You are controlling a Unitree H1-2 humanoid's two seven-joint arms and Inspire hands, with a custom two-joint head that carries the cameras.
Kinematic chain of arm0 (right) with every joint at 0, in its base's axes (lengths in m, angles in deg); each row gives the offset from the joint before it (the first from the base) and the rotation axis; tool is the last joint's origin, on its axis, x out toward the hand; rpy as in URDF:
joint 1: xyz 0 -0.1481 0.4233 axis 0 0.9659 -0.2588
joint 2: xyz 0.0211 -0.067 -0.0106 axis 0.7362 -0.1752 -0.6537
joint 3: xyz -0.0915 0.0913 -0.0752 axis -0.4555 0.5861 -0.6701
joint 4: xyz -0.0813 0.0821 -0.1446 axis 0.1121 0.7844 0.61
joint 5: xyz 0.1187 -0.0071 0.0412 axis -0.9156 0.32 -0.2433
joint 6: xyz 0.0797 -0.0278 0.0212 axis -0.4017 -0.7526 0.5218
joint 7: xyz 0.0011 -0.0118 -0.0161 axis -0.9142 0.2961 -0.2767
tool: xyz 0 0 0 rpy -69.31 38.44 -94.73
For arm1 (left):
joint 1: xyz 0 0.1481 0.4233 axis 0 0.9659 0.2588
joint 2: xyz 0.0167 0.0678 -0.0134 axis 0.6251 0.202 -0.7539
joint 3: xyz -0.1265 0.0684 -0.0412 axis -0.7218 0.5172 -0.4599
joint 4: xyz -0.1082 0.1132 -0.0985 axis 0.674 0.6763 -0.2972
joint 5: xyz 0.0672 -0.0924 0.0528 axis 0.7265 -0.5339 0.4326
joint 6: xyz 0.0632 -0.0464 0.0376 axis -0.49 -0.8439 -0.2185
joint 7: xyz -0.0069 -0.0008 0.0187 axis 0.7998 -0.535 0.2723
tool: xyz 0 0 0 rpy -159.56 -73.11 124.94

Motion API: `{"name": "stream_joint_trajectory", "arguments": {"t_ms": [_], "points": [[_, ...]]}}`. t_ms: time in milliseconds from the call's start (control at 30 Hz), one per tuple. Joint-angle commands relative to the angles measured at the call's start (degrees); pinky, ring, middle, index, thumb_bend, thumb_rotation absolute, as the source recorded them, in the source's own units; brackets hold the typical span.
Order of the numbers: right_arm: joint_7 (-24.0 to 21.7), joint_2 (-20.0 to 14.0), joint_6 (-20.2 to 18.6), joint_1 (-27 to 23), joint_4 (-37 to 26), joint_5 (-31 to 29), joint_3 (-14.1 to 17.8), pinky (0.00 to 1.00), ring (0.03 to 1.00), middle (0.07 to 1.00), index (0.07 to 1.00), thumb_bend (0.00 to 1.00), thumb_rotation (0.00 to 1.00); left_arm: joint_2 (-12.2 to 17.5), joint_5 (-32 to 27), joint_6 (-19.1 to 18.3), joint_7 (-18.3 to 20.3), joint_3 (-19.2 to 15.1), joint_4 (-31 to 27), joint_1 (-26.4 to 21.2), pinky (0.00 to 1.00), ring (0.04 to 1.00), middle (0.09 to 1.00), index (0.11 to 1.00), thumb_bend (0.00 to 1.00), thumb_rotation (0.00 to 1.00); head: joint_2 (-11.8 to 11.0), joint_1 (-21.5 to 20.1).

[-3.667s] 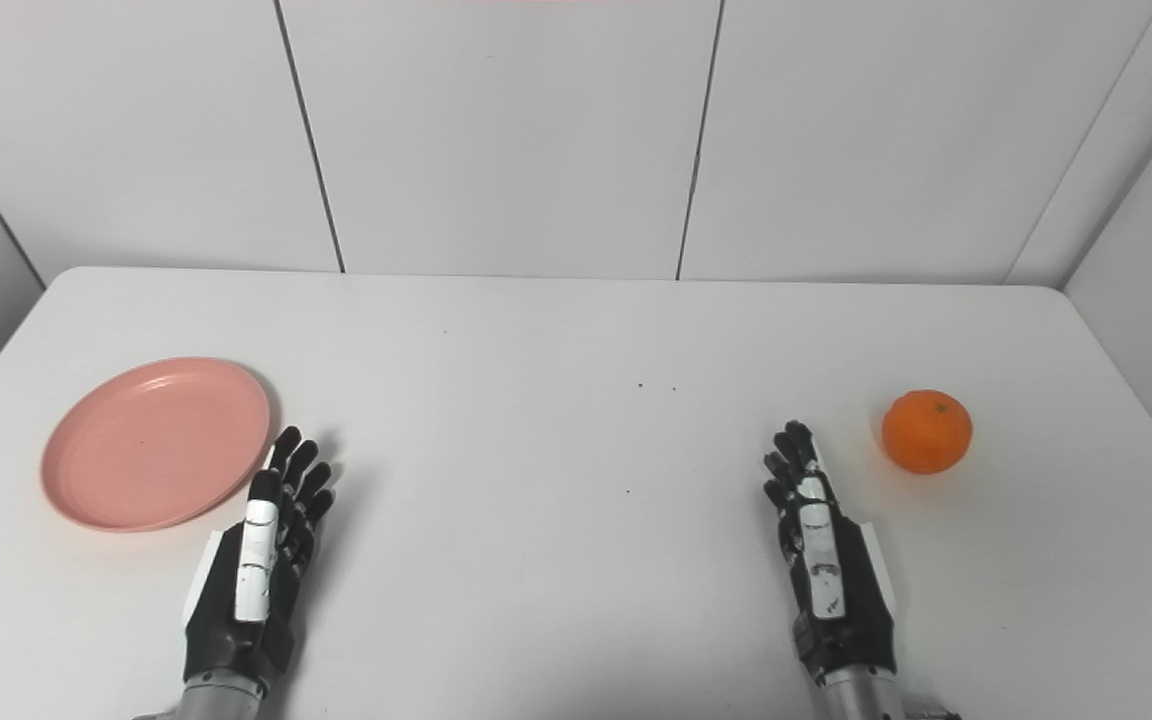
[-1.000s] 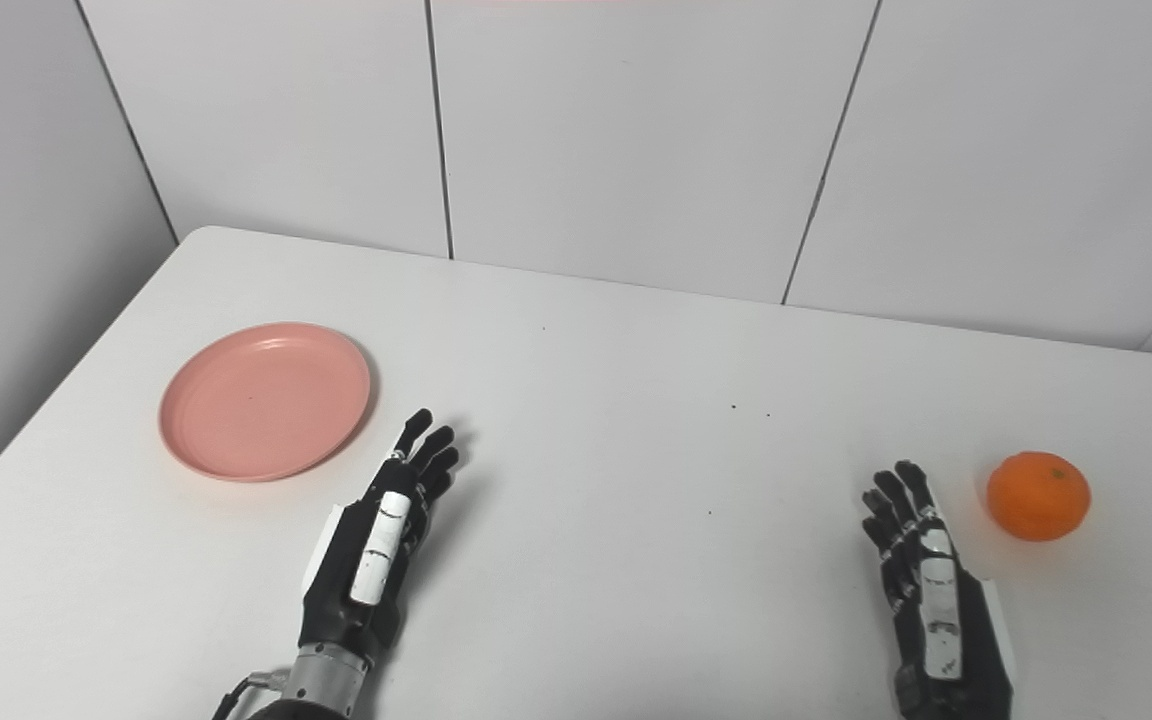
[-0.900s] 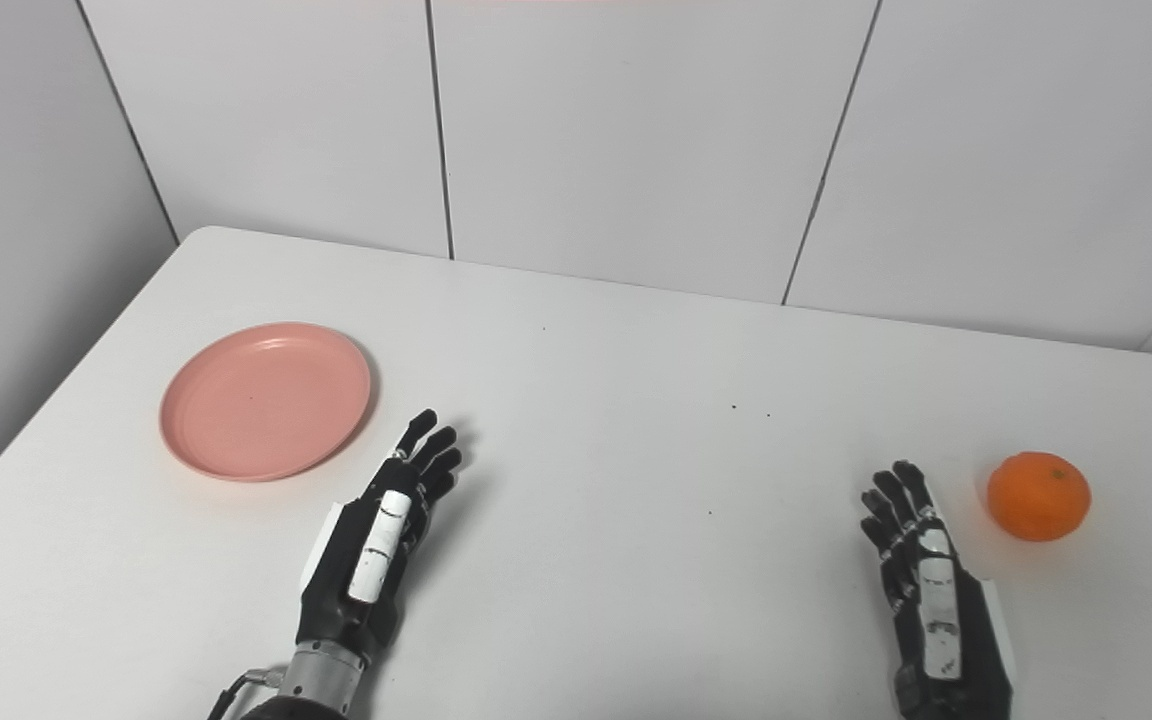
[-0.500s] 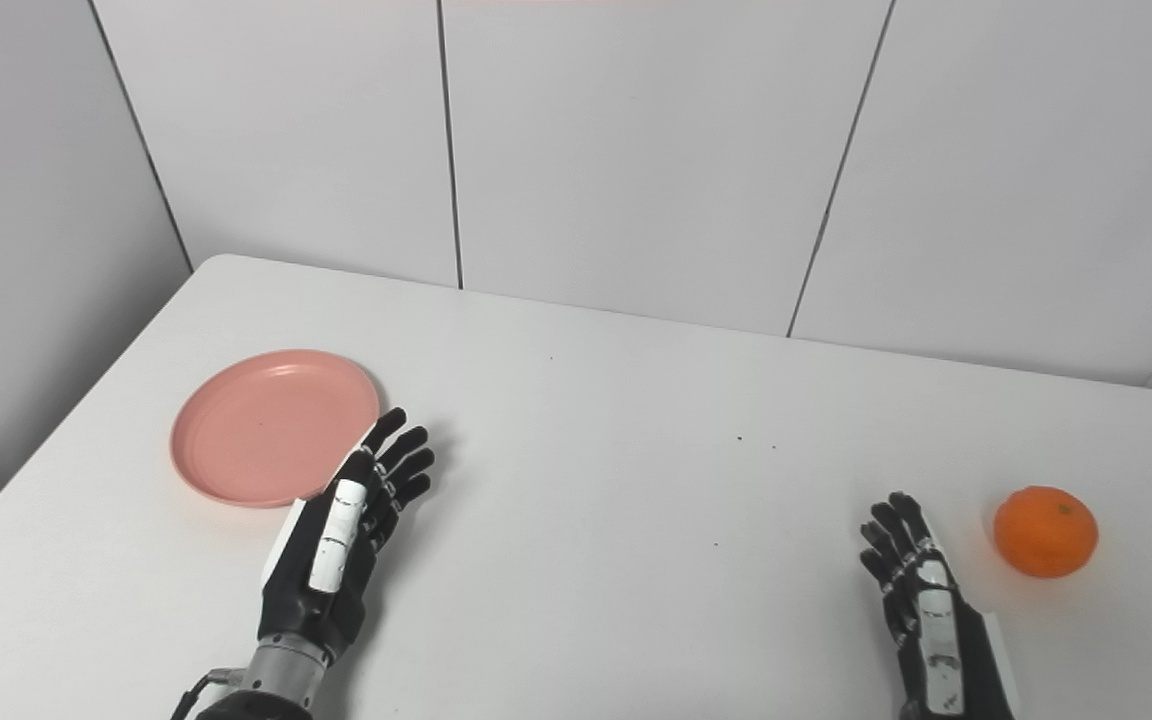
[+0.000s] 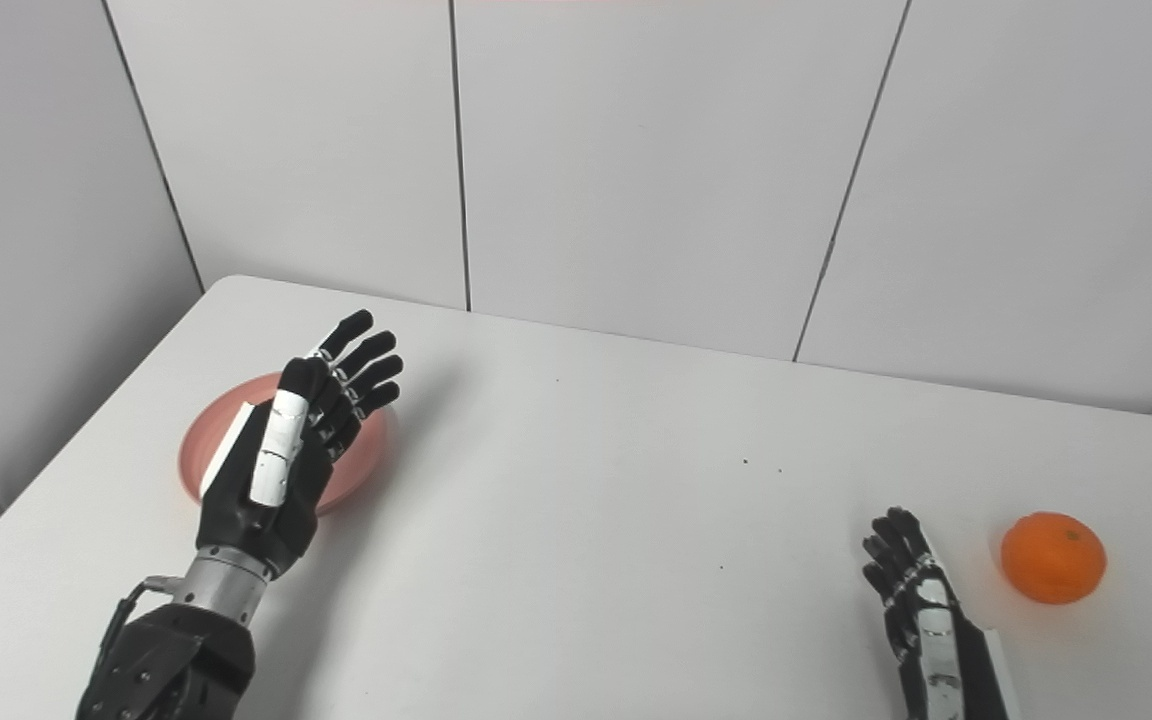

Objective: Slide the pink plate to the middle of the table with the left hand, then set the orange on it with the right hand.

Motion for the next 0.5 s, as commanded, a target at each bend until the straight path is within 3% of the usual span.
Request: {"name": "stream_joint_trajectory", "arguments": {"t_ms": [0, 100, 200, 467], "points": [[-0.8, 1.9, 1.9, 2.8, 5.9, -0.5, -1.3, 0.95, 0.930, 0.923, 0.916, 0.79, 0.94, 1.2, -1.8, 0.8, 0.9, -1.4, 0.0, -2.8, 0.89, 0.889, 0.892, 0.886, 0.94, 0.85, 0.0, 0.0], [-0.8, 1.8, 1.8, 2.9, 5.8, -0.6, -1.3, 0.95, 0.930, 0.922, 0.915, 0.79, 0.94, 5.2, -2.3, 2.0, 2.2, -4.1, 2.0, -5.6, 0.88, 0.876, 0.879, 0.872, 0.93, 0.85, 0.2, 0.3], [-1.0, 1.7, 1.6, 2.9, 5.8, -0.8, -1.2, 0.95, 0.929, 0.922, 0.913, 0.79, 0.93, 8.1, -2.4, 0.7, 2.3, -5.8, 2.3, -8.6, 0.85, 0.863, 0.865, 0.872, 0.92, 0.87, 0.2, 0.3], [-1.2, 1.5, 1.7, 2.8, 6.2, -0.7, -1.4, 0.95, 0.922, 0.919, 0.913, 0.77, 0.92, 13.4, -3.8, 2.0, 4.4, -9.3, 9.5, -13.3, 0.88, 0.868, 0.875, 0.894, 0.91, 0.86, 0.2, 0.2]]}}
